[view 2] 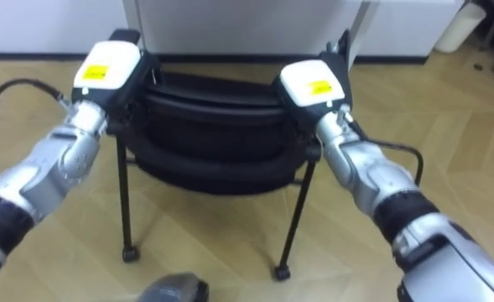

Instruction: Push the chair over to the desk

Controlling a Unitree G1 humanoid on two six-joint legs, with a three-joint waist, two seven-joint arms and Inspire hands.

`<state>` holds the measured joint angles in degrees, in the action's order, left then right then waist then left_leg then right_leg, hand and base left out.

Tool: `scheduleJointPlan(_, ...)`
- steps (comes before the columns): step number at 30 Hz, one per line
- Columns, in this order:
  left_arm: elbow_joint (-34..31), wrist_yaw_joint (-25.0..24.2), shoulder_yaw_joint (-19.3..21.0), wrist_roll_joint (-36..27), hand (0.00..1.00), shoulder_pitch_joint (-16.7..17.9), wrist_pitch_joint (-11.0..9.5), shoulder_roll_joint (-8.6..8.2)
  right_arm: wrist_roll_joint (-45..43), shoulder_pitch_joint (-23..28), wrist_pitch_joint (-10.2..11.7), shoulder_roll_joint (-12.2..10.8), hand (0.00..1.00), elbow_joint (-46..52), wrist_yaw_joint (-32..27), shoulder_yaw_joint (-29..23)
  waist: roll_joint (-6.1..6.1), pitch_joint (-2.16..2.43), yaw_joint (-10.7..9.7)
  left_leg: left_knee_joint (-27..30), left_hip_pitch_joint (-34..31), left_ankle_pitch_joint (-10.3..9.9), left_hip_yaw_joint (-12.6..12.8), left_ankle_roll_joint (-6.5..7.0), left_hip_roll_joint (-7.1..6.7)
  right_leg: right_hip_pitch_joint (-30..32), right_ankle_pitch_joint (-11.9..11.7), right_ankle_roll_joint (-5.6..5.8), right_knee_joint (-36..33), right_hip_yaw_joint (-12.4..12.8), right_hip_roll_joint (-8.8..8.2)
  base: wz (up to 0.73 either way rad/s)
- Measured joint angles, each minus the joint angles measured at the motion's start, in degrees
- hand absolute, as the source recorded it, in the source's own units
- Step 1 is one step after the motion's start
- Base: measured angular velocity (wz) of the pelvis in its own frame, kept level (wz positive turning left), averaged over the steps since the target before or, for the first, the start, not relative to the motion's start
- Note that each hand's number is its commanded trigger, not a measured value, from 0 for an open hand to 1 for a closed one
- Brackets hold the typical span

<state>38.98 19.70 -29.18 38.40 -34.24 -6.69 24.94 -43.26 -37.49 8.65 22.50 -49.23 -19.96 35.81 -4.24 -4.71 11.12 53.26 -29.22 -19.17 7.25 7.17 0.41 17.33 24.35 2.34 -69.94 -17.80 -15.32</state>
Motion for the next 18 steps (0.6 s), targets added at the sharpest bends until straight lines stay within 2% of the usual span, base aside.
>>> scheduleJointPlan(1,0.04,0.11,0.01,-0.01,1.0,-0.12,0.01,0.02,0.02,-0.22,-0.02,-0.02,1.0,-0.03,0.0,0.01,0.07,-0.02,0.29,-0.34,-0.06,0.0,-0.01,0.01,-0.06,0.74,0.07,0.41,0.29,0.61,0.33,-0.2)
scheduleJointPlan(3,0.22,0.33,0.14,-0.16,1.0,-0.22,0.02,0.04,-0.03,-0.65,-0.03,-0.01,1.0,0.01,-0.01,0.08,0.94,-0.28,0.46,-0.41,-0.22,0.0,-0.94,0.01,-0.12,2.55,0.47,0.35,2.71,1.35,0.8,-0.11)
scheduleJointPlan(4,0.62,0.34,0.13,-0.2,1.0,-0.35,0.0,-0.04,-0.12,-0.67,-0.07,-0.06,1.0,0.04,-0.03,0.09,1.54,-0.33,0.37,-0.34,-0.24,0.0,-1.93,0.0,-0.16,4.13,0.4,0.4,6.63,2.36,1.54,0.17)
scheduleJointPlan(6,1.39,0.34,0.13,-0.12,1.0,-0.64,-0.08,-0.1,-0.25,-0.55,-0.05,-0.17,1.0,0.02,0.04,0.1,1.27,-0.16,-0.16,0.04,-0.42,0.0,-2.37,-0.45,-0.23,6.06,-0.75,0.63,14.24,3.67,1.45,0.34)
scheduleJointPlan(7,2.15,0.35,0.12,-0.06,1.0,-0.9,-0.01,-0.53,-0.22,-0.43,-0.14,-0.4,1.0,-0.12,0.08,0.07,1.23,-0.03,-0.86,0.78,-0.58,-0.18,-2.77,-0.99,-0.04,6.5,-2.38,0.29,15.1,3.67,1.29,0.3)
scheduleJointPlan(8,2.38,0.42,0.12,0.01,1.0,-0.95,0.1,-0.76,-0.23,-0.51,-0.11,-0.49,1.0,-0.34,0.13,0.08,1.03,0.2,-0.52,0.58,-0.61,-0.07,-2.89,-1.71,0.2,6.57,-1.73,-0.26,15.37,3.48,1.43,0.19)
scheduleJointPlan(11,2.66,1.02,0.12,0.05,1.0,-0.99,0.14,-1.01,-0.23,-0.78,-0.13,-0.55,1.0,-0.62,0.14,0.08,0.7,0.26,-0.09,0.03,-0.62,0.43,-3.73,-2.57,0.14,6.49,-1.41,-1.12,15.49,2.53,1.44,0.01)
scheduleJointPlan(14,2.38,1.32,0.12,0.31,1.0,-1.07,0.13,-0.75,-0.22,-0.78,-0.12,-0.71,1.0,-0.67,0.17,0.08,-0.04,0.26,-0.42,-0.64,-0.62,0.81,-4.76,-3.22,0.12,5.86,-1.12,-1.67,16.11,1.2,1.42,0.15)
scheduleJointPlan(18,2.44,1.33,0.12,0.51,1.0,-1.5,0.15,-0.73,-0.17,-1.0,-0.46,-0.76,1.0,-0.65,0.16,0.02,-0.24,0.27,-0.78,-0.67,-0.95,0.97,-5.49,-3.5,0.15,5.53,-0.8,-2.11,16.35,0.15,1.45,0.11)
